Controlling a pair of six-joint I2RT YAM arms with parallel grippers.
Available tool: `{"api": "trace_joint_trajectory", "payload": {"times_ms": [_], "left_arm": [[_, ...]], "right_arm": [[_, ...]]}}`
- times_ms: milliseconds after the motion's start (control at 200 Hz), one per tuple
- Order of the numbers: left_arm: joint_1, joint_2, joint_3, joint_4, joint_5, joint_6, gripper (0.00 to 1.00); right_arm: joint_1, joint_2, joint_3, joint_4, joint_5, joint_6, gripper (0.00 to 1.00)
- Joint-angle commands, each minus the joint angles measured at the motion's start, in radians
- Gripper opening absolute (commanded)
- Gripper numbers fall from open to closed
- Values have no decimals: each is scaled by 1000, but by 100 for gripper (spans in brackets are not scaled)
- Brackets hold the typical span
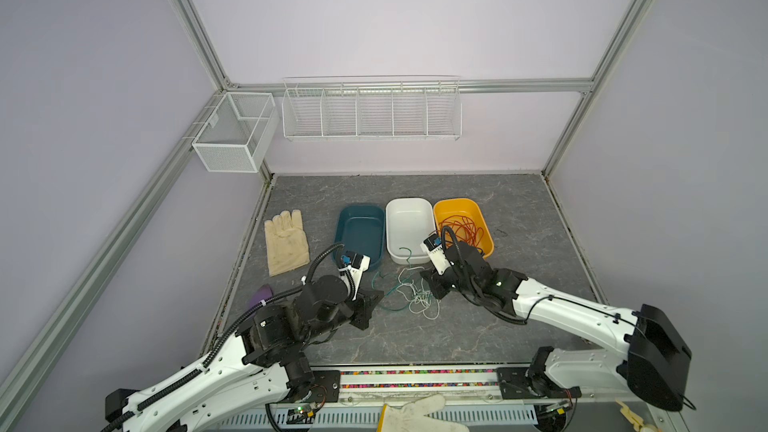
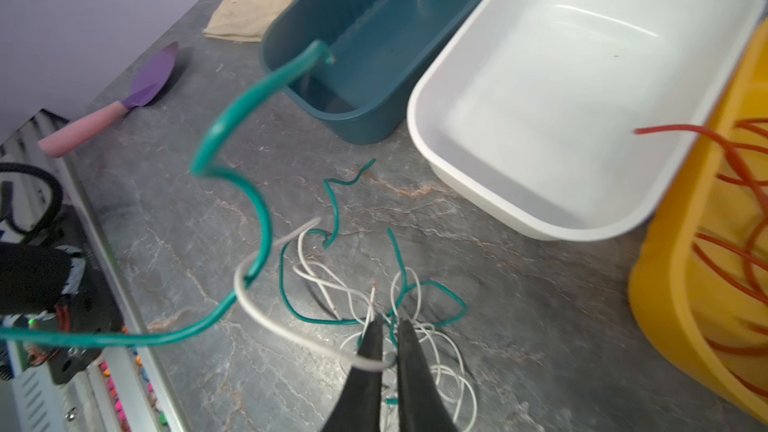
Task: Untangle the cables
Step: 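Pull the green wire away with the left gripper while the right holds the white wire, then carry the green wire with the left gripper over the white tub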
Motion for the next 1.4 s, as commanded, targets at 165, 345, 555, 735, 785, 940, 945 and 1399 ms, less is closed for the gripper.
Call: {"api": "trace_joint_trajectory", "payload": {"times_ms": [165,345,555,735,785,940,945,1399], "left_arm": [[5,-36,25,-149,5,30,0],[4,-32,45,-199,76,48,0],[4,-22,102,-291,99,80,0],[4,-11,128,-329,93,97,0],[4,-6,133,-331,88,99,0],[4,28,160,-303,47,127,0],[5,30,162,-301,47,128,0],[206,433,361,-150,192,336,0]], "right_arm": [[-87,-136,-10,-222,236,141,6],[-198,-255,-55,-251,136,193,6],[-301,-372,-44,-361,108,227,6],[-356,-449,-37,-436,75,241,6],[-359,-468,-43,-436,50,240,6],[-359,-507,-56,-447,9,236,6],[-359,-509,-57,-447,7,235,6],[-359,-607,-7,-575,-106,183,6]]}}
